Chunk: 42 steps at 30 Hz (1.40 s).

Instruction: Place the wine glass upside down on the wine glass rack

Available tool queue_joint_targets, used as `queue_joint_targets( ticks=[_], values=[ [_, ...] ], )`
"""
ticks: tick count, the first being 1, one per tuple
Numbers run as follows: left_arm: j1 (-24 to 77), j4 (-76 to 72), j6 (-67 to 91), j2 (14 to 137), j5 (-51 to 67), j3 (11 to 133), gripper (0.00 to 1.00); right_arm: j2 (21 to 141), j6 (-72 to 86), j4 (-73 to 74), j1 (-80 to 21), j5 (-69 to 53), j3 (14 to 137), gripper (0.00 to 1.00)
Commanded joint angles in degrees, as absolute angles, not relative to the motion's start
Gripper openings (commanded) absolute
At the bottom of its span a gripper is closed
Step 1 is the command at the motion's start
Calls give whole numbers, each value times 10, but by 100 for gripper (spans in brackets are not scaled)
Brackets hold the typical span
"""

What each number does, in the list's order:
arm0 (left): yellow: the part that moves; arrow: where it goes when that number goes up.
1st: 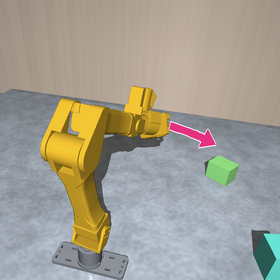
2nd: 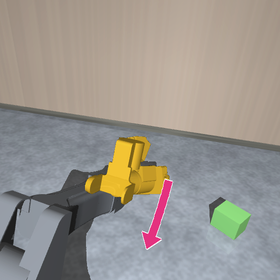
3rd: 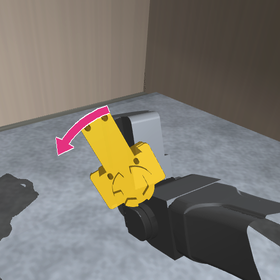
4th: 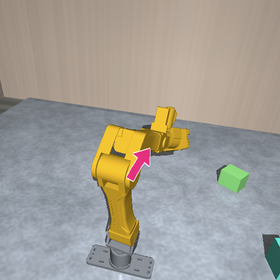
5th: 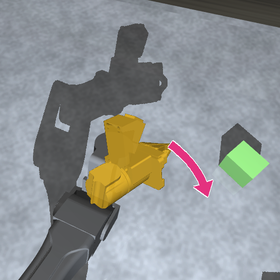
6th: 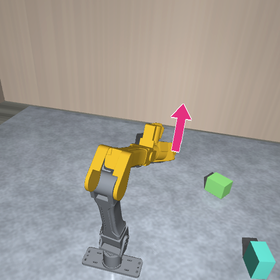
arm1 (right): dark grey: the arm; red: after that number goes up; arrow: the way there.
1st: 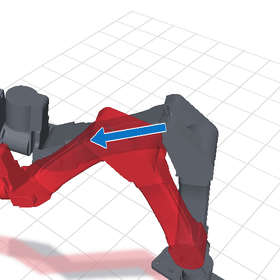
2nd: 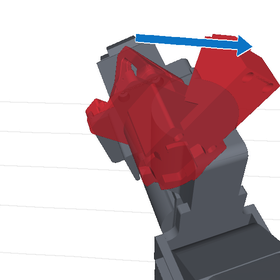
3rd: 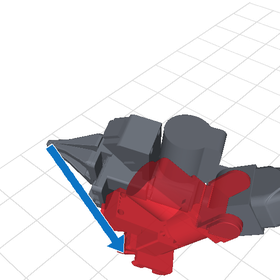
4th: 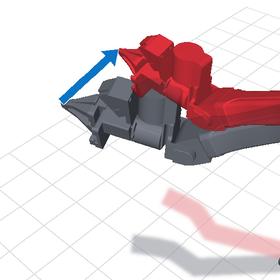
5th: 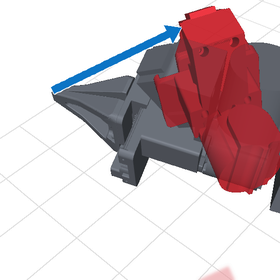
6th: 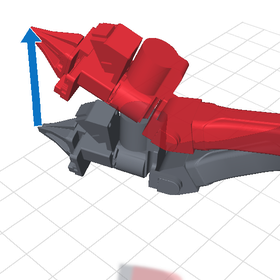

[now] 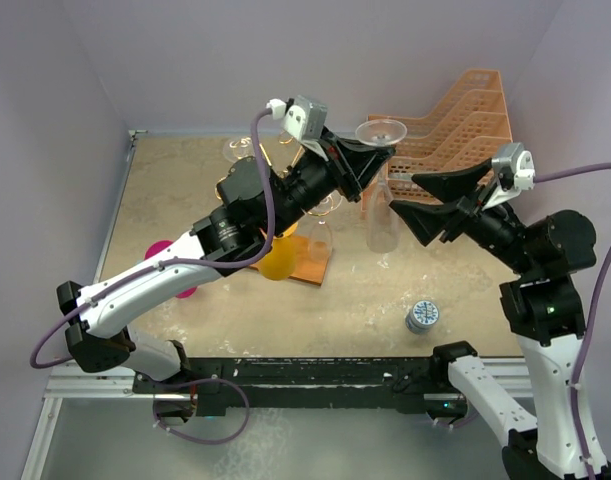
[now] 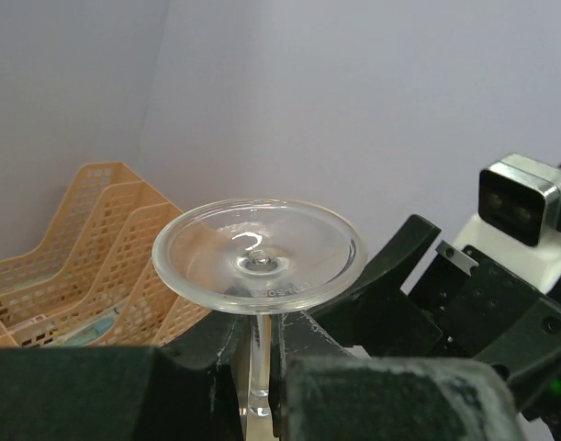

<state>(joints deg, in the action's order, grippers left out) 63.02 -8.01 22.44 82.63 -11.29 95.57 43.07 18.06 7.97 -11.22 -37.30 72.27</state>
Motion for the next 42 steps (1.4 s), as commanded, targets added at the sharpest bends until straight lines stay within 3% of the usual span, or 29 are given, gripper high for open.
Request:
queue_joint_targets(
  ticks=[1, 11, 15, 20, 31, 34, 36, 39, 42],
  values=[
    [631, -124, 199, 809, -22, 947, 0, 430, 183, 28, -113, -427, 720, 66],
    [631, -142, 189, 817, 19, 947, 0, 476, 219, -39, -113, -463, 705, 60],
    [631, -145, 190, 817, 32, 948, 0, 482, 228, -55, -113, -465, 693, 45],
    [631, -151, 191, 821, 54, 946, 0, 491, 245, -73, -112, -471, 689, 36],
    [631, -161, 198, 828, 83, 947, 0, 505, 275, -108, -113, -504, 679, 32],
    [632, -164, 204, 830, 81, 944, 0, 507, 284, -116, -113, -514, 677, 19],
    [631, -169, 210, 830, 74, 942, 0, 510, 285, -116, -113, -518, 677, 2],
    [631, -169, 214, 830, 68, 939, 1, 506, 280, -112, -113, -504, 676, 0],
    [631, -161, 218, 826, 50, 936, 12, 494, 272, -110, -113, -474, 673, 0]
  ],
)
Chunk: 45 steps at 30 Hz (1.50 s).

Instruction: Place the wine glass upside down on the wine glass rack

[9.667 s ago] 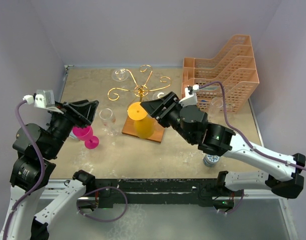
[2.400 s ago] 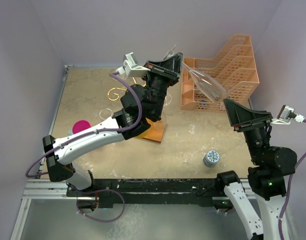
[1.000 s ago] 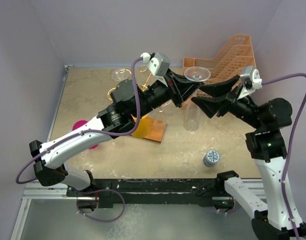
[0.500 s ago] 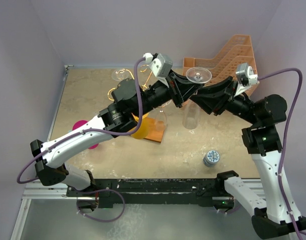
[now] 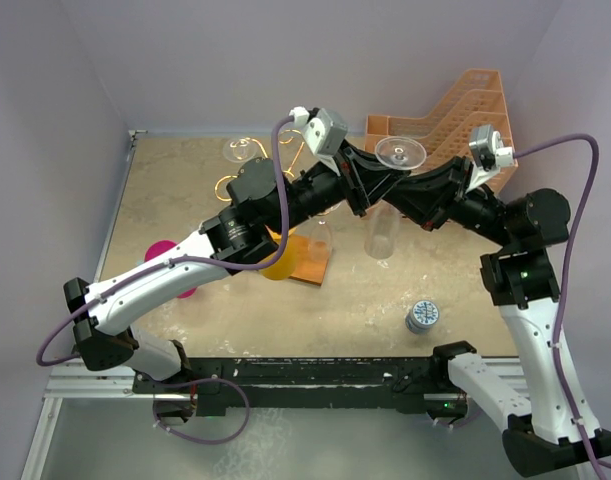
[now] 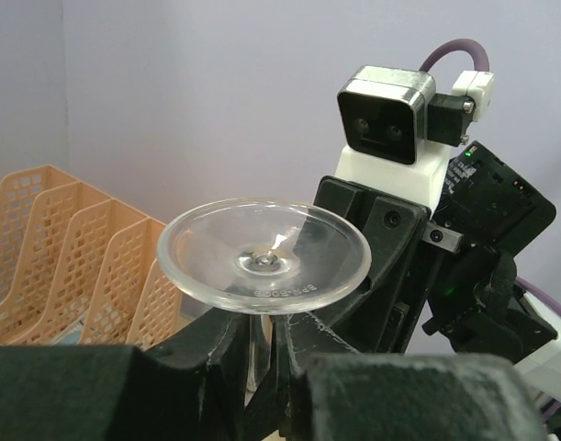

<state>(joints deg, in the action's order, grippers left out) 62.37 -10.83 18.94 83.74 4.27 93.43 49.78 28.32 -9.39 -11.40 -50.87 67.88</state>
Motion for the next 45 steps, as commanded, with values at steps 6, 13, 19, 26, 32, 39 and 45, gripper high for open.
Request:
queue_joint_targets(
  ticks=[6, 13, 19, 26, 32, 39, 45],
  values=[
    [632, -124, 216, 790, -25, 899, 39, 483, 245, -100, -113, -408, 671, 0],
    [631, -74, 212, 682, -150, 807, 48, 493, 223, -109, -113, -319, 638, 0],
    [631, -8, 206, 562, -232, 751, 49, 533, 218, -147, -114, -289, 630, 0],
    [631, 84, 233, 437, -332, 682, 49, 599, 199, -228, -121, -260, 612, 0],
    [631, 192, 264, 354, -419, 663, 49, 661, 153, -289, -160, -226, 612, 0],
    [631, 279, 298, 298, -475, 657, 50, 715, 111, -366, -200, -225, 599, 0],
    [631, 284, 322, 287, -484, 643, 50, 759, 103, -392, -200, -221, 597, 0]
  ],
)
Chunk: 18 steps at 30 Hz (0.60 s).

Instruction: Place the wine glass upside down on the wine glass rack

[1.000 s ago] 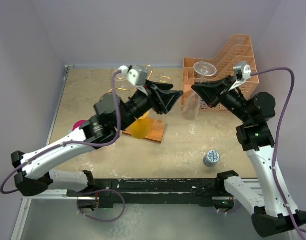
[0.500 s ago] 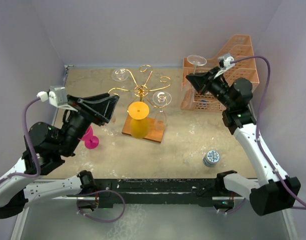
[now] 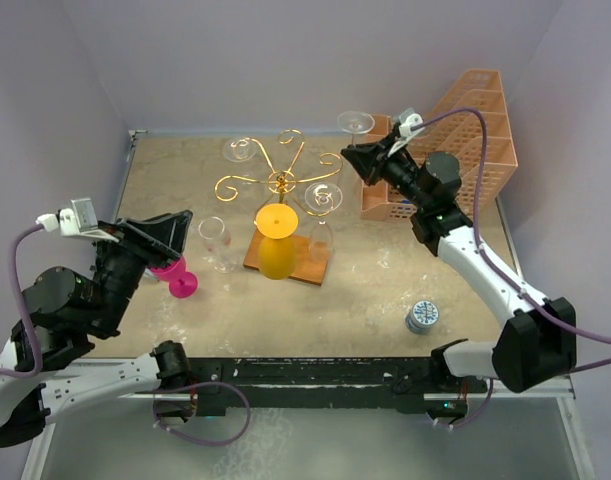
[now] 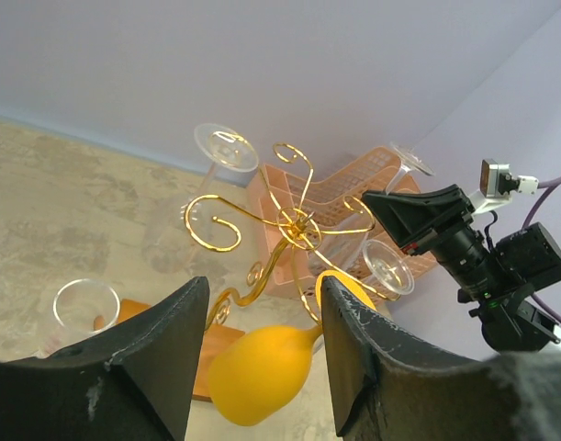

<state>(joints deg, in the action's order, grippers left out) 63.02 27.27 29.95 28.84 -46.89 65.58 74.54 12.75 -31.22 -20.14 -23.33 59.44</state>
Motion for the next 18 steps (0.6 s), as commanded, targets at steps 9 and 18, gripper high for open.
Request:
queue_joint_targets(
  ticks=[9, 18],
  values=[
    [631, 280, 322, 309, -479, 642, 49, 779, 72, -436, -200, -276, 552, 0],
    [632, 273, 323, 317, -477, 641, 50, 804, 55, -449, -200, -359, 562, 0]
  ],
)
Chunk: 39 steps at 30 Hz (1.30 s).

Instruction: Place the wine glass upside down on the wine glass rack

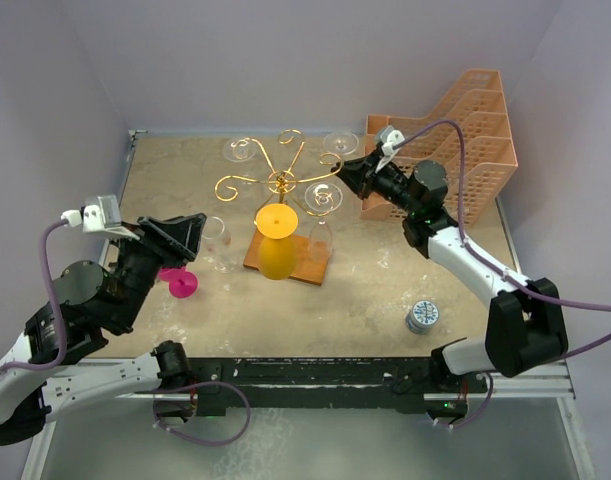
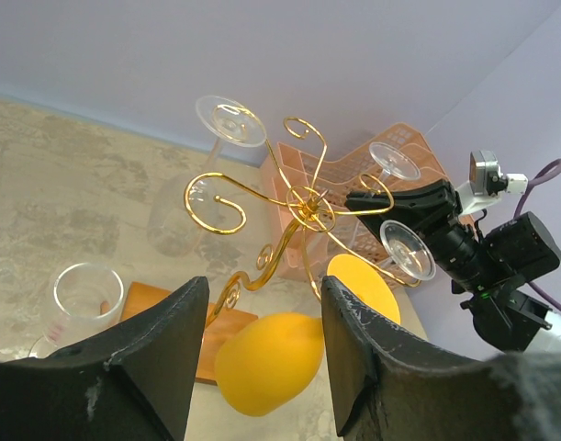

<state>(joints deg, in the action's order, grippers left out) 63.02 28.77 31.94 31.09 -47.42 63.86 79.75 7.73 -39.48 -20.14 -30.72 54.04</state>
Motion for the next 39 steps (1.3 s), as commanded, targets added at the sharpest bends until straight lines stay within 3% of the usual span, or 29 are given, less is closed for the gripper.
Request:
queue_joint_targets(
  ticks=[1, 39],
  values=[
    [631, 273, 323, 318, -477, 642, 50, 809, 52, -444, -200, -365, 566, 0],
    [631, 276, 334, 321, -479, 648, 50, 883, 24, -401, -209, -507, 655, 0]
  ],
)
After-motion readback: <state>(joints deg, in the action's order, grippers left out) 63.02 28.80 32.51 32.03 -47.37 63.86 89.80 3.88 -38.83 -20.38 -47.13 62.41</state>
